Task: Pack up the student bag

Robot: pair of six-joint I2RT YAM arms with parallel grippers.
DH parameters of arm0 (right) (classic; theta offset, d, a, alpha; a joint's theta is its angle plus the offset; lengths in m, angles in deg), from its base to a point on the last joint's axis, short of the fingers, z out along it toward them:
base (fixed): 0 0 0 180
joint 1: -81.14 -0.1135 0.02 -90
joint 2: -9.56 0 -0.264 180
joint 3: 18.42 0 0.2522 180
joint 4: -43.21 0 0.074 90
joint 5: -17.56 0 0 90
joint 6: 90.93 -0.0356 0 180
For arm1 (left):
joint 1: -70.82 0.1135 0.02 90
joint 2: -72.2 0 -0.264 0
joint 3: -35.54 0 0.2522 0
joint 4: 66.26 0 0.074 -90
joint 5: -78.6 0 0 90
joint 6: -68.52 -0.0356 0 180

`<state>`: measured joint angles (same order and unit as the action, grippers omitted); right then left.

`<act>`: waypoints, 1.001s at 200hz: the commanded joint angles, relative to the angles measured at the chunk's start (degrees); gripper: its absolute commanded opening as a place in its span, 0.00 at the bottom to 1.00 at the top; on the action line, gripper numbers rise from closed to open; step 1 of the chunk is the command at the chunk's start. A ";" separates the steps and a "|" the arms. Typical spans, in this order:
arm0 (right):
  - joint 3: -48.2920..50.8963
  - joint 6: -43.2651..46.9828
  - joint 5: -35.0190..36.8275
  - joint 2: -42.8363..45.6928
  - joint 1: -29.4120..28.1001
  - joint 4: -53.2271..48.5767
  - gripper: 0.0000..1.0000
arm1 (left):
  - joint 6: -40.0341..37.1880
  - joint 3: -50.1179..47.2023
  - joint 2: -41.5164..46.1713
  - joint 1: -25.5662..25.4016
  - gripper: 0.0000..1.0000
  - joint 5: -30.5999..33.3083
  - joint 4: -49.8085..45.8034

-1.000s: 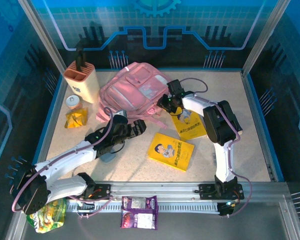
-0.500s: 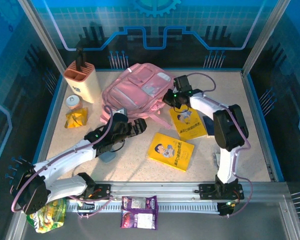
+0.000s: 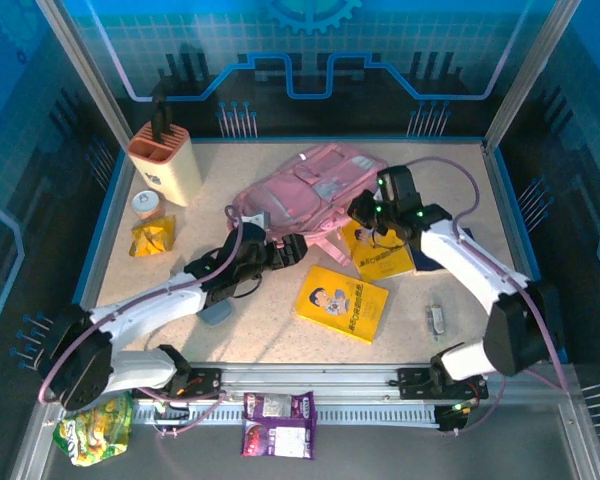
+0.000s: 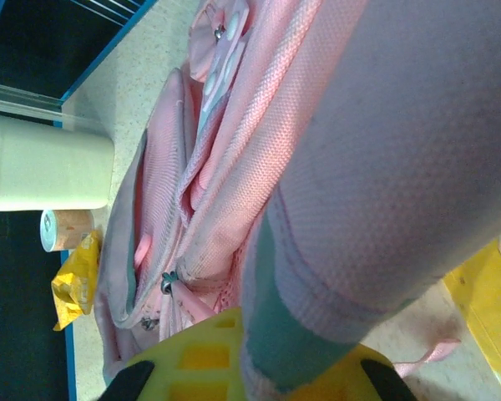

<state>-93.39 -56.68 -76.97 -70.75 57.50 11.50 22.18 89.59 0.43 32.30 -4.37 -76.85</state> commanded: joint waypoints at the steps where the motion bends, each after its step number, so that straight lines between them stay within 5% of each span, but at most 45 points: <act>1: 5.30 -5.10 3.30 5.01 -2.88 3.58 0.00 | -6.64 0.78 -3.79 -0.06 0.96 -1.07 5.86; 68: 4.72 -10.19 11.06 3.28 -9.41 8.02 0.00 | -10.49 6.59 -4.08 6.80 0.91 1.06 -3.42; 126: -11.35 -5.60 12.36 -7.85 -7.85 7.01 0.00 | -8.42 5.02 8.46 6.80 0.88 5.29 -13.90; 170: -26.96 -3.03 12.63 -14.69 -7.52 -4.17 0.00 | -4.93 2.85 14.33 6.69 0.80 2.60 -15.51; 200: -27.00 -3.66 14.34 -12.70 -8.82 -8.92 0.00 | -4.36 2.42 14.51 5.92 0.71 -0.90 -14.44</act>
<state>-118.33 -61.27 -65.39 -86.51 49.72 6.54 16.48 93.18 14.68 38.92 -1.84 -90.16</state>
